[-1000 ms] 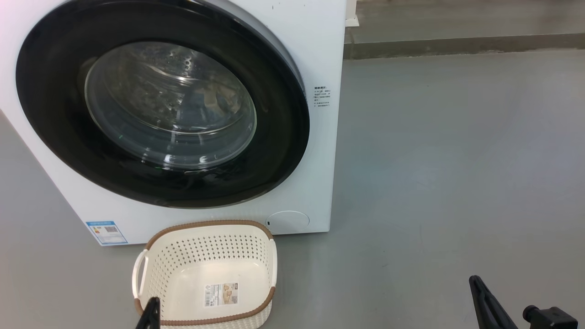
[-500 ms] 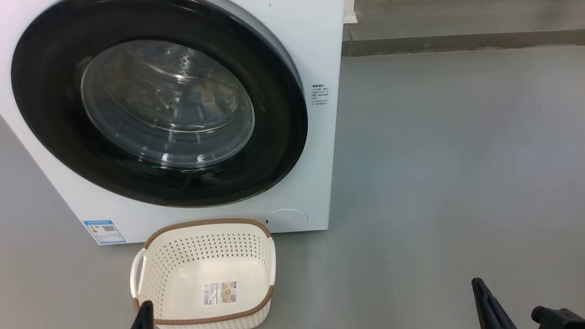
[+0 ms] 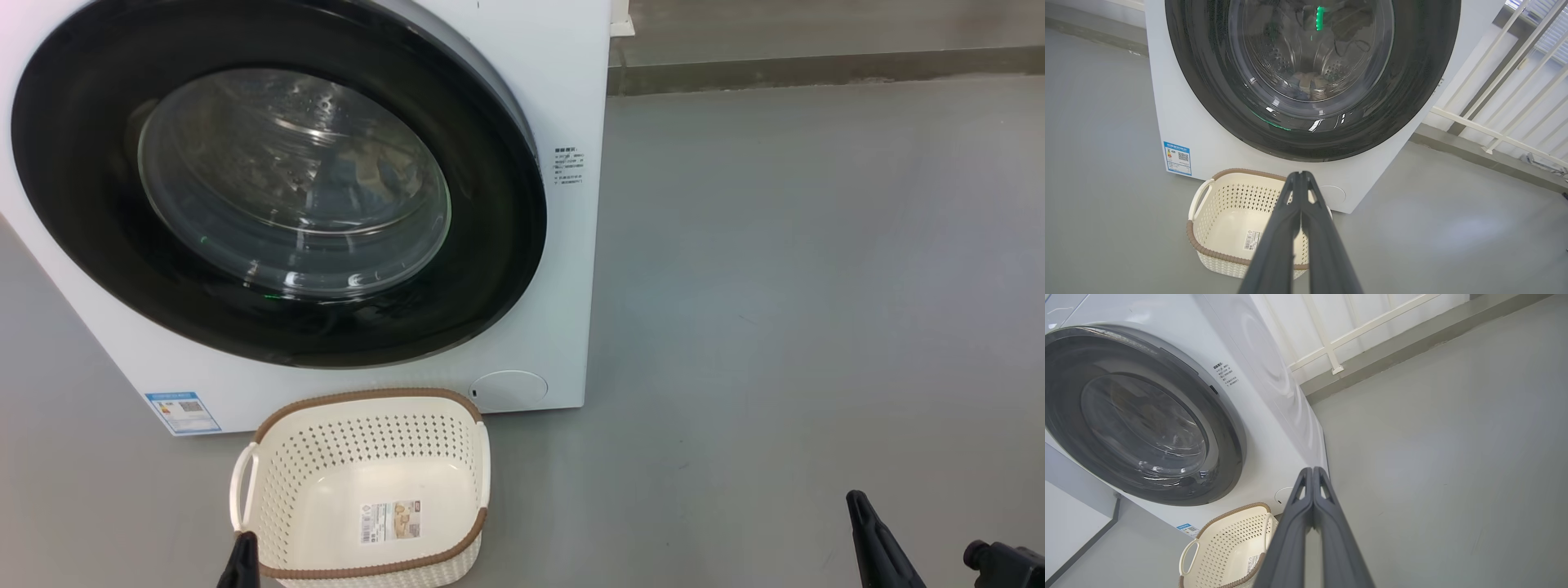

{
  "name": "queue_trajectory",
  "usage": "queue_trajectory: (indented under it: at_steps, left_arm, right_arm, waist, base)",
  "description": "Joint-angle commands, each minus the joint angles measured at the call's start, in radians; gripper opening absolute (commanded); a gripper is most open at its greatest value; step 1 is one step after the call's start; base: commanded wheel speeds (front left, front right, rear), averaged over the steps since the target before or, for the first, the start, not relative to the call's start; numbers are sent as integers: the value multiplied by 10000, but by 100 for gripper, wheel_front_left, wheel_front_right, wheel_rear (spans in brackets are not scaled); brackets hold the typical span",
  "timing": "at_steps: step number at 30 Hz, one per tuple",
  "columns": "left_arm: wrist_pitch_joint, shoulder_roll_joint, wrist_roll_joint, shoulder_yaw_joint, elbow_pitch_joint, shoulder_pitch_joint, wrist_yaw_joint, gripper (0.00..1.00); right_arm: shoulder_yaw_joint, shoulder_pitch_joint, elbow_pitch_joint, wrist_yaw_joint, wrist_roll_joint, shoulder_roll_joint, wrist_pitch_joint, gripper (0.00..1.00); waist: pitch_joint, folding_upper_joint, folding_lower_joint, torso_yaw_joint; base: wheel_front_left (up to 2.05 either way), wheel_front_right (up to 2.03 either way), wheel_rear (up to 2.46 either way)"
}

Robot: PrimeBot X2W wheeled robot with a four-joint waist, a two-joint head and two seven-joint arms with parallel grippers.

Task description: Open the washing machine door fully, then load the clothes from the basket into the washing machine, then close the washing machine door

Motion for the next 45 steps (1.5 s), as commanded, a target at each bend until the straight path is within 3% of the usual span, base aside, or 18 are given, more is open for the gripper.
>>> queue_trajectory:
  at_steps: [1,45]
  left_arm:
    - [44,52,-259,199,-123,-448,-109,0]
    - [1250,-155,-5278,1094,404,-1363,-557,0]
  right_arm:
    - [-19,-420,-191,-6,233,-66,46,0]
    - [-178,-1317,344,-16,5037,59,1128,0]
  waist:
    - [5,0,0,-3]
    - [236,0,-1,-157]
  base:
    - [0,0,0]
    - [0,0,0]
